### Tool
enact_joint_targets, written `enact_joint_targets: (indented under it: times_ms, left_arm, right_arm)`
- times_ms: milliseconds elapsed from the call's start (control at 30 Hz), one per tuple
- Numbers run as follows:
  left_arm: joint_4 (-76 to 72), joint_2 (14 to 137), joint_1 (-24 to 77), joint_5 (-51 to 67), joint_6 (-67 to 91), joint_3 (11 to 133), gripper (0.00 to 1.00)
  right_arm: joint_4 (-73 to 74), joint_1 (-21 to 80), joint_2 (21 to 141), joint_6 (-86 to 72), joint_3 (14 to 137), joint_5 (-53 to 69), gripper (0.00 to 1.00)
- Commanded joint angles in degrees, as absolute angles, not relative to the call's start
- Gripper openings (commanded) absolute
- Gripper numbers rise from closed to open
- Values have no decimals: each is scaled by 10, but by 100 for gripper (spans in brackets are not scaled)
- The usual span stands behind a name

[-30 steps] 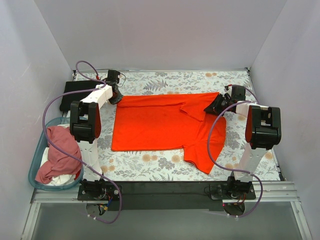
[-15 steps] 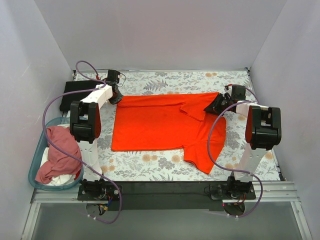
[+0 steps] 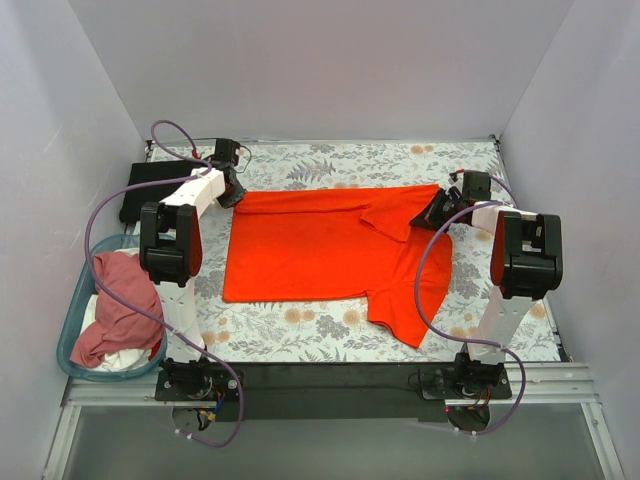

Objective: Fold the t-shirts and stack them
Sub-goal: Fold the tshirt

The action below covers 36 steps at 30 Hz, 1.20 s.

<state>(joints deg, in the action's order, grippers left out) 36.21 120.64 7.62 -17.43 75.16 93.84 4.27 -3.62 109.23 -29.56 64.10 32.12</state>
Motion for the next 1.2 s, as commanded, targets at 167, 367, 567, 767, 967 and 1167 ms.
enact_joint_targets:
  times_ms: [167, 367, 567, 767, 967, 1167]
  left_arm:
    - [382, 1172, 76, -180, 747, 973, 2]
    - [388, 1172, 76, -181, 747, 976, 2]
    - [404, 1175, 76, -192, 747, 993, 2]
    - [420, 1179, 76, -190, 747, 1007, 2]
    - [429, 1178, 76, -188, 745, 1010, 3]
    - [440, 1181, 76, -189, 743, 1015, 3]
  right_arm:
    - [81, -38, 1041, -272, 666, 302, 1]
    - [94, -47, 1013, -270, 664, 301, 1]
    - [109, -55, 994, -266, 666, 298, 1]
    - [124, -60, 980, -259, 667, 300, 1]
    - [130, -62, 968, -255, 666, 296, 1]
    - [136, -69, 962, -255, 677, 295, 1]
